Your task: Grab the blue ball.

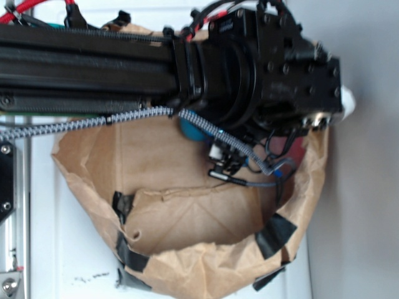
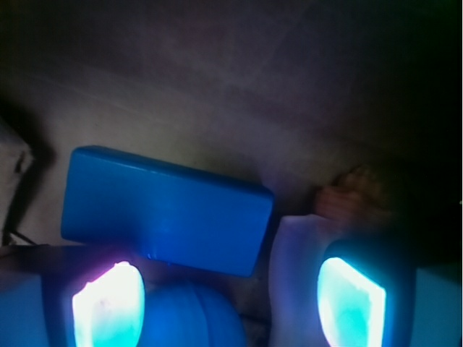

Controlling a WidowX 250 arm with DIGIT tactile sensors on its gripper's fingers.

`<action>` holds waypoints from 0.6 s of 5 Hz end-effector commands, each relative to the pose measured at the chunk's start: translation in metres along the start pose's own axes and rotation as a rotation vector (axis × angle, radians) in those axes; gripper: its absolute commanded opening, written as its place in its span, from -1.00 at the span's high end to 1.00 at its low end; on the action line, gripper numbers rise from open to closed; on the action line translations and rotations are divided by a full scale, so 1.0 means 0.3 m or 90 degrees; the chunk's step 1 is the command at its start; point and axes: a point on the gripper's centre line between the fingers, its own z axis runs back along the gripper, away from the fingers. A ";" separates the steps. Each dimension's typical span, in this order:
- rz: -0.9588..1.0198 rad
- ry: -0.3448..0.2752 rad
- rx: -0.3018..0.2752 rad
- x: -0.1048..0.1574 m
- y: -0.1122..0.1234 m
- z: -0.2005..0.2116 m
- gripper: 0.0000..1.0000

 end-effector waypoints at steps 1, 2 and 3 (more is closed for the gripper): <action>-0.003 -0.001 0.015 -0.090 -0.159 -0.049 1.00; 0.000 -0.011 0.025 -0.130 -0.187 -0.042 1.00; 0.000 -0.040 0.011 -0.181 -0.203 0.017 0.39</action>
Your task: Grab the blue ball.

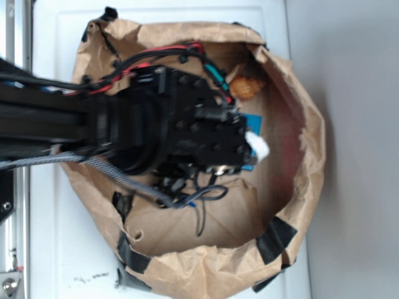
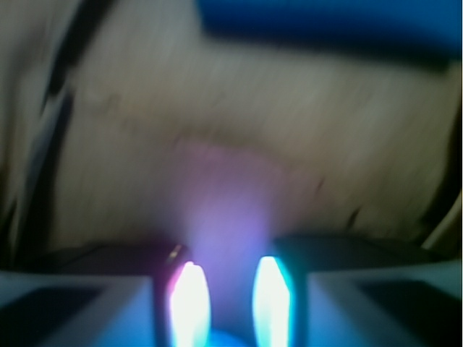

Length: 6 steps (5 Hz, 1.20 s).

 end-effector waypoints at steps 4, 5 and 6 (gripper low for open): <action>0.010 -0.073 -0.028 0.039 0.114 0.165 -1.00; 0.008 -0.054 -0.028 0.038 0.109 0.137 -1.00; -0.003 -0.024 -0.047 0.008 0.089 0.105 -1.00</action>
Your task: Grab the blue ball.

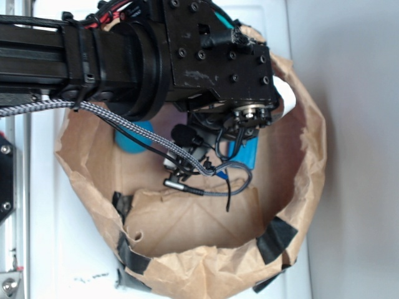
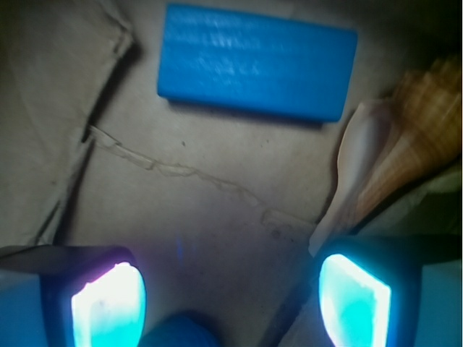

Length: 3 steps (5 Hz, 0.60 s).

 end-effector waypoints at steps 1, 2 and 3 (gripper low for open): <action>0.013 0.004 -0.058 -0.042 -0.039 0.030 -1.00; 0.066 0.021 -0.093 -0.066 -0.054 0.026 -1.00; 0.074 0.028 -0.101 -0.076 -0.058 0.010 -1.00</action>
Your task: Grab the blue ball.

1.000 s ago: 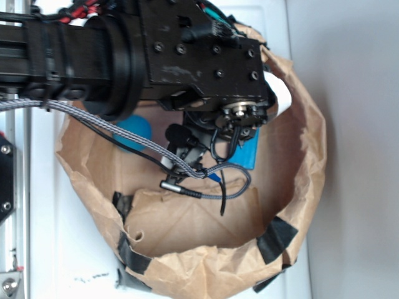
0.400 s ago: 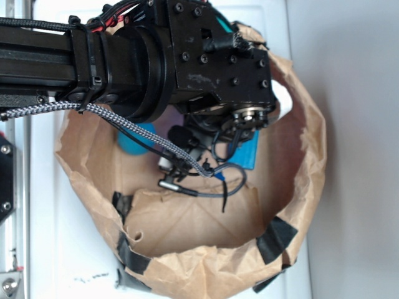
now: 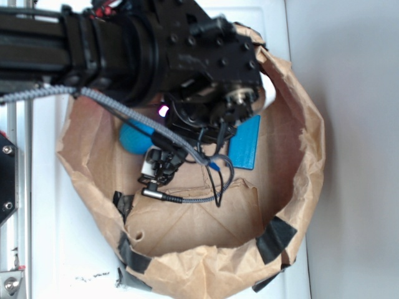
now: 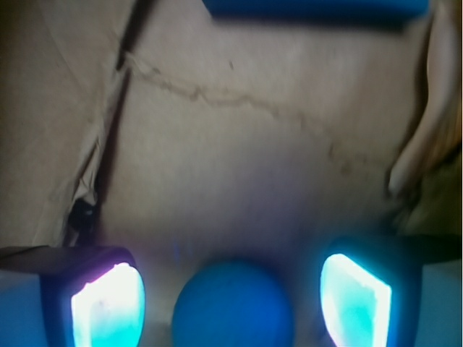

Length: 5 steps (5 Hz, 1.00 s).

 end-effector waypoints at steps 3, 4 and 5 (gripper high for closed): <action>0.031 -0.094 0.009 -0.030 -0.053 0.110 -1.00; 0.026 -0.161 0.009 -0.079 -0.098 0.195 -1.00; 0.024 -0.177 0.012 -0.100 -0.111 0.204 -1.00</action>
